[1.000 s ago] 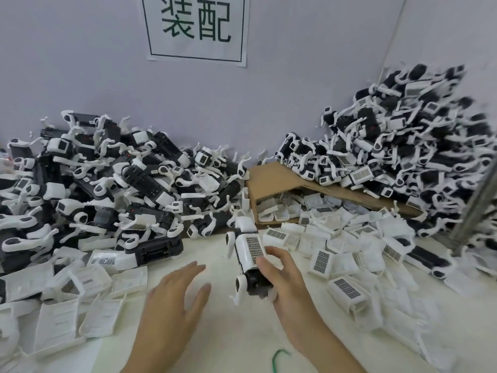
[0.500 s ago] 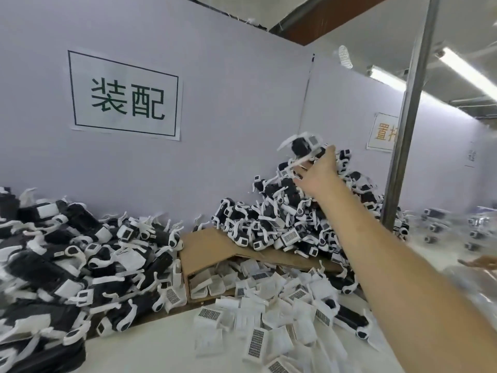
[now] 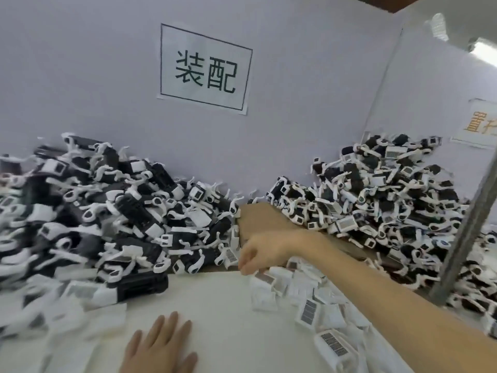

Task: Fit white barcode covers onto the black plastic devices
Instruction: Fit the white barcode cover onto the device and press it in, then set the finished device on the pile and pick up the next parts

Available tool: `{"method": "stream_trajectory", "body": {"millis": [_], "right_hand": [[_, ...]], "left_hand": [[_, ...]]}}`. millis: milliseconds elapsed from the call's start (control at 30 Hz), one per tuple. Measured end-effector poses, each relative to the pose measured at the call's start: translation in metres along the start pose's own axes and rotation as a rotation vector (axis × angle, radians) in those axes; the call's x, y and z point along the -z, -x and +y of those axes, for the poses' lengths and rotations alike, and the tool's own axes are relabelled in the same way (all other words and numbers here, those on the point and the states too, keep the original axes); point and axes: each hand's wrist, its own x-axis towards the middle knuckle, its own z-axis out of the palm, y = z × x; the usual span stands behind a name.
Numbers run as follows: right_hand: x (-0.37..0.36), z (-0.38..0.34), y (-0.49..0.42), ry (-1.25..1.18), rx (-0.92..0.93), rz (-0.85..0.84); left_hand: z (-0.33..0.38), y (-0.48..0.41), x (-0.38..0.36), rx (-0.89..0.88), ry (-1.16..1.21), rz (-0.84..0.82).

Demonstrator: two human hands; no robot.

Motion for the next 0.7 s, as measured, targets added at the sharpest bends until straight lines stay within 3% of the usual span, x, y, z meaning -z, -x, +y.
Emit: {"method": "stream_trajectory", "body": {"millis": [33,200,333,400,500,600,700], "right_hand": [[-0.001,-0.013,-0.015,0.014,0.068,0.105],[-0.010,-0.062,-0.105,0.049,0.129,0.322],[-0.042,-0.080,-0.154,-0.033,0.070,0.325],[-0.060,-0.085,-0.169,-0.078,0.086,0.477],[-0.073,-0.088,-0.170,-0.025,0.082,0.674],[-0.073,-0.085,-0.154,-0.007,0.098,0.726],[-0.069,-0.080,-0.123,-0.127,0.146,0.766]], "left_hand": [[-0.003,0.004,-0.006,-0.120,-0.034,0.004],[-0.026,0.020,-0.031,-0.111,-0.172,0.190],[-0.024,0.013,-0.038,-0.086,-0.152,0.115],[-0.022,0.015,-0.034,-0.068,-0.139,0.130],[-0.021,0.025,-0.027,-0.160,-0.158,0.196],[-0.017,0.028,-0.035,-0.145,-0.271,0.342],[-0.019,0.033,-0.030,-0.110,-0.216,0.242]]}}
